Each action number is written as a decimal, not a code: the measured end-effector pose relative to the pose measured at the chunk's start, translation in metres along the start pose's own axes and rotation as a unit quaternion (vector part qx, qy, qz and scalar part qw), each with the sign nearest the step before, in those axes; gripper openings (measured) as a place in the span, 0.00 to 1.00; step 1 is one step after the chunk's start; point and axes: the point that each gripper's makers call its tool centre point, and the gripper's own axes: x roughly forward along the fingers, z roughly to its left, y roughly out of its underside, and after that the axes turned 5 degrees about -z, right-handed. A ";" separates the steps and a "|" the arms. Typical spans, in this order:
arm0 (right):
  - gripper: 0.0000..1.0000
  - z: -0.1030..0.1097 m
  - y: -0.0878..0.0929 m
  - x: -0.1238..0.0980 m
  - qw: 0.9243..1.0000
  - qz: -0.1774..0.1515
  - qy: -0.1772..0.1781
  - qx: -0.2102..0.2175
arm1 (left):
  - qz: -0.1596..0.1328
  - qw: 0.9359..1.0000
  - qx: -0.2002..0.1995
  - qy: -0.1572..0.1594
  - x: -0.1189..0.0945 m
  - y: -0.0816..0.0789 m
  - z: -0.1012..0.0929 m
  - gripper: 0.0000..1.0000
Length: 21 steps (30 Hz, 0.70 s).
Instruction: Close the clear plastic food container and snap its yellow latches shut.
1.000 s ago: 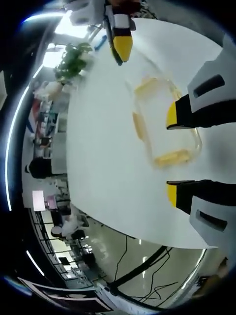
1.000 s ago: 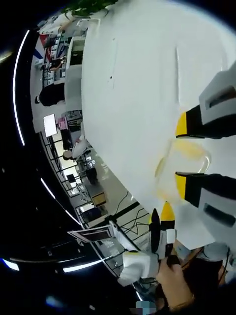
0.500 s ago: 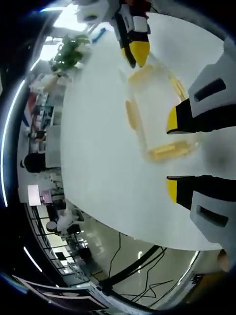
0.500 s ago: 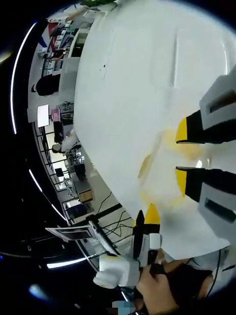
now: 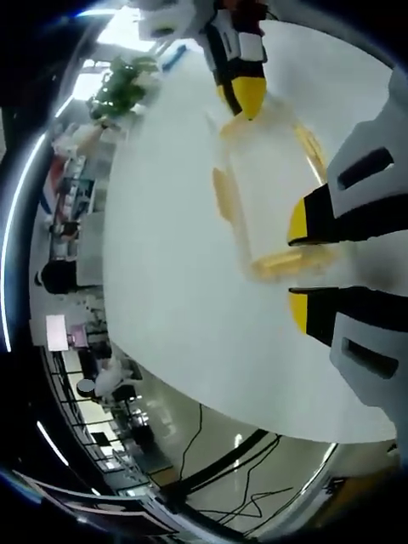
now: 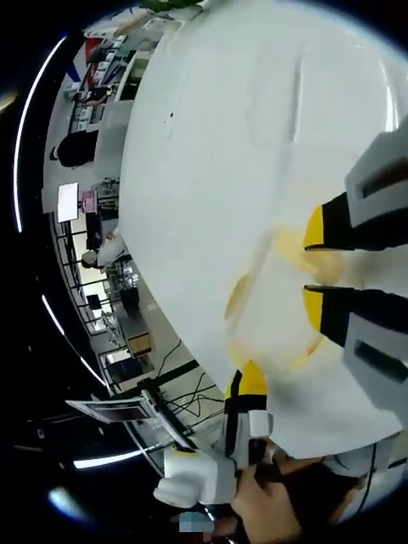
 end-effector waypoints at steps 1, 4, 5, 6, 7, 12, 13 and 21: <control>0.12 0.000 0.000 0.000 1.000 0.001 -0.001 -0.003 | -0.001 1.000 0.000 0.001 0.000 0.000 -0.001 0.11; 0.10 0.002 0.001 0.000 1.000 0.002 -0.004 -0.004 | -0.002 1.000 -0.002 0.007 0.001 0.000 -0.004 0.06; 0.09 0.003 0.001 0.000 1.000 0.002 -0.004 -0.005 | -0.003 1.000 -0.002 0.007 0.001 0.000 -0.004 0.05; 0.09 0.003 0.001 -0.001 1.000 0.002 -0.002 -0.009 | -0.003 1.000 -0.001 0.006 0.001 0.000 -0.004 0.03; 0.09 0.003 0.000 -0.001 1.000 0.001 -0.001 -0.014 | -0.003 1.000 -0.001 0.000 0.001 0.000 -0.003 0.03; 0.04 0.000 -0.002 -0.003 1.000 0.002 0.005 -0.013 | -0.001 1.000 -0.003 -0.011 0.000 0.001 0.000 0.02; 0.04 0.000 -0.002 -0.002 1.000 0.001 0.004 -0.001 | 0.000 1.000 -0.005 -0.009 0.000 0.002 0.000 0.02; 0.03 0.000 -0.005 -0.007 1.000 -0.004 0.002 0.002 | 0.009 1.000 0.016 0.002 -0.003 0.004 -0.002 0.02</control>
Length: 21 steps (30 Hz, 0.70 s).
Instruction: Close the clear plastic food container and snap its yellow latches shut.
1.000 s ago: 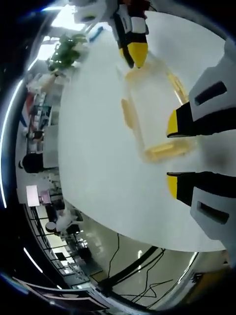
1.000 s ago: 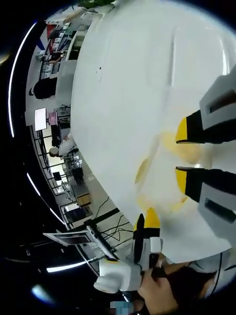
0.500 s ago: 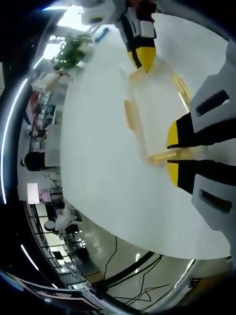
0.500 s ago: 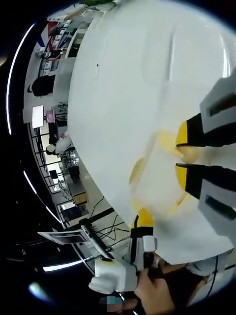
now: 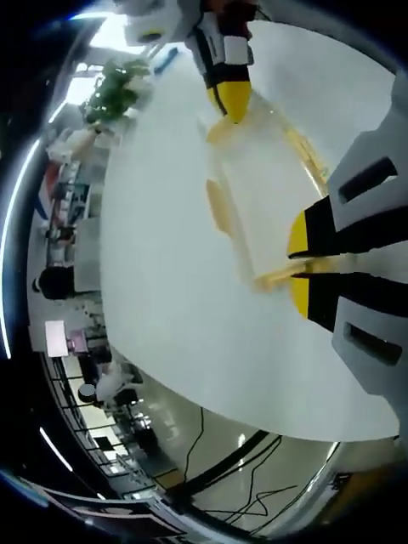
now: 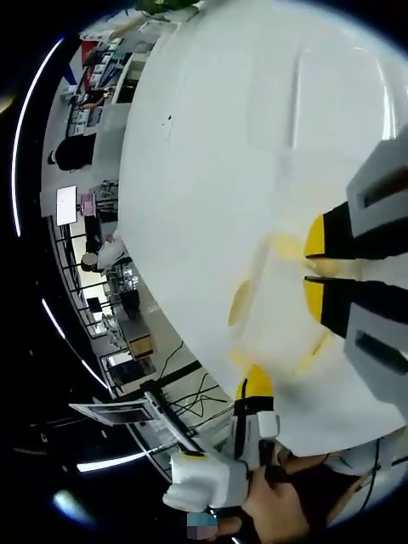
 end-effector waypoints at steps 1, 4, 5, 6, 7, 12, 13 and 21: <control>0.03 0.001 -0.002 -0.001 1.000 -0.004 -0.003 0.001 | -0.001 1.000 0.003 -0.002 -0.002 0.000 0.000 0.02; 0.03 0.002 -0.004 -0.002 1.000 -0.008 -0.004 0.002 | -0.005 1.000 0.000 -0.002 -0.007 -0.003 -0.001 0.02; 0.03 0.002 -0.006 -0.003 1.000 -0.009 -0.005 0.003 | -0.006 1.000 0.005 -0.003 -0.008 -0.005 -0.002 0.02; 0.03 0.003 -0.006 -0.004 1.000 -0.009 -0.006 0.004 | -0.007 1.000 0.008 -0.003 -0.009 -0.006 -0.002 0.02; 0.03 0.003 -0.007 -0.004 1.000 -0.010 -0.006 0.005 | -0.007 1.000 0.010 -0.003 -0.009 -0.007 -0.001 0.02; 0.03 0.003 -0.010 -0.008 1.000 -0.007 -0.010 0.008 | -0.007 1.000 0.012 -0.007 -0.013 -0.011 -0.002 0.02; 0.03 0.003 -0.011 -0.009 1.000 -0.007 -0.010 0.008 | -0.007 1.000 0.010 -0.007 -0.013 -0.011 -0.002 0.02; 0.02 0.002 -0.023 -0.020 1.000 -0.018 -0.014 0.010 | -0.013 1.000 0.010 -0.009 -0.019 -0.022 -0.007 0.02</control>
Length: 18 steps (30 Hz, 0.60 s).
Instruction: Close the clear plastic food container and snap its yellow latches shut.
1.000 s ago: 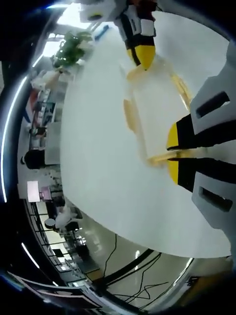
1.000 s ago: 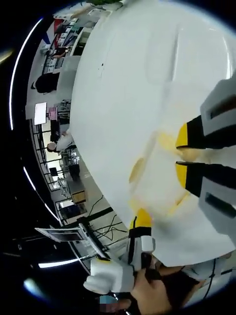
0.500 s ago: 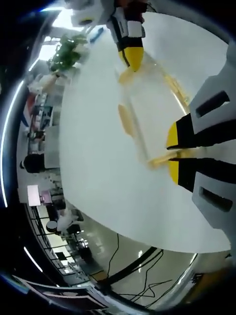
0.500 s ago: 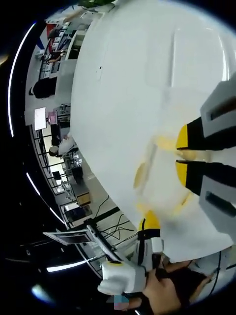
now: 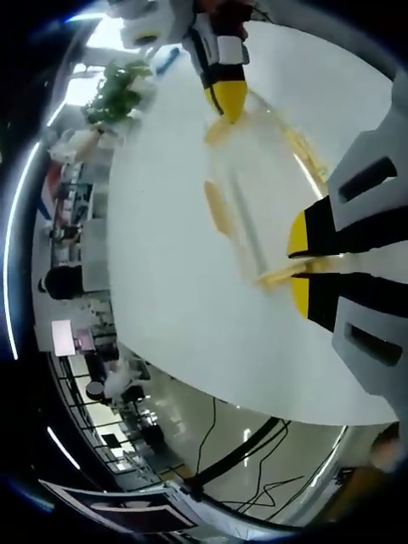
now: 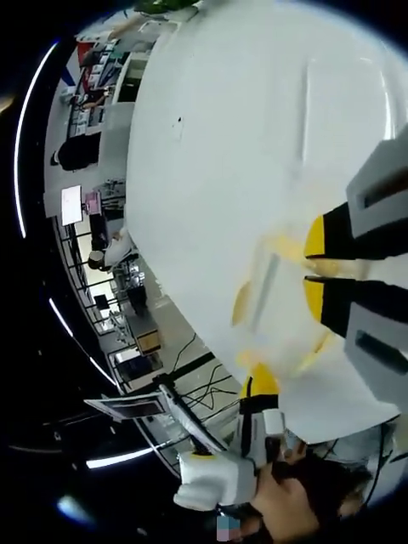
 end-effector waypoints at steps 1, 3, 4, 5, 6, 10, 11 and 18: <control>0.02 0.000 -0.002 -0.001 1.000 -0.002 -0.001 0.001 | -0.001 1.000 0.000 0.000 -0.001 -0.002 0.000 0.02; 0.02 0.000 -0.006 -0.004 1.000 -0.006 -0.001 0.001 | -0.003 1.000 0.000 -0.001 -0.003 -0.006 -0.001 0.02; 0.02 0.000 -0.008 -0.005 1.000 -0.009 -0.001 0.002 | -0.005 1.000 0.001 -0.001 -0.005 -0.008 -0.002 0.03; 0.02 0.000 -0.009 -0.006 1.000 -0.009 -0.001 0.001 | -0.005 1.000 0.001 -0.001 -0.006 -0.009 -0.002 0.03; 0.02 0.000 -0.010 -0.007 1.000 -0.010 0.000 -0.001 | -0.006 1.000 -0.002 0.000 -0.006 -0.010 -0.003 0.03; 0.02 -0.003 -0.013 -0.013 1.000 -0.014 0.001 -0.002 | -0.005 1.000 0.000 0.004 -0.008 -0.011 -0.009 0.03; 0.02 -0.004 -0.015 -0.014 1.000 -0.015 0.002 -0.003 | -0.007 1.000 -0.001 0.005 -0.009 -0.012 -0.011 0.03; 0.02 -0.014 -0.021 -0.022 1.000 -0.020 0.009 -0.005 | -0.010 1.000 -0.003 0.010 -0.010 -0.022 -0.024 0.03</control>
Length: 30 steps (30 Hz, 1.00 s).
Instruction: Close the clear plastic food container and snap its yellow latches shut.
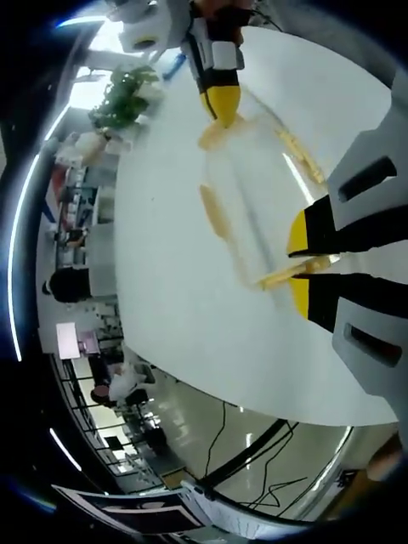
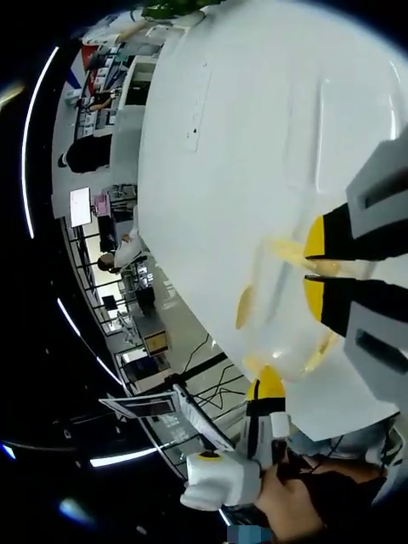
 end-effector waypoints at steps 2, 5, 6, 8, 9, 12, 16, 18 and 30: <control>0.02 -0.002 -0.002 -0.002 1.000 -0.001 0.001 -0.001 | -0.001 1.000 -0.002 0.001 0.001 -0.002 -0.002 0.03; 0.02 -0.008 -0.005 -0.007 1.000 -0.005 0.007 0.006 | -0.005 1.000 0.001 0.008 0.000 -0.007 -0.009 0.03; 0.02 -0.010 -0.006 -0.008 1.000 -0.005 0.008 0.008 | -0.005 1.000 0.002 0.010 0.000 -0.008 -0.011 0.03; 0.01 -0.014 -0.006 -0.011 1.000 -0.006 0.013 0.010 | -0.006 1.000 0.005 0.015 0.001 -0.010 -0.016 0.03; 0.01 -0.016 -0.006 -0.012 1.000 -0.005 0.014 0.011 | -0.006 1.000 0.007 0.018 0.002 -0.012 -0.019 0.03; 0.01 -0.023 -0.009 -0.018 1.000 -0.008 0.021 0.017 | -0.006 1.000 0.009 0.022 0.005 -0.015 -0.025 0.04; 0.01 -0.032 -0.015 -0.026 0.999 -0.013 0.029 0.026 | -0.010 1.000 0.003 0.025 0.008 -0.022 -0.036 0.03; 0.01 -0.038 -0.016 -0.029 0.999 -0.013 0.035 0.025 | -0.014 0.999 -0.005 0.033 0.011 -0.024 -0.042 0.03; 0.01 -0.077 -0.015 -0.055 0.997 -0.013 0.067 0.045 | -0.022 0.998 -0.019 0.057 0.025 -0.039 -0.081 0.03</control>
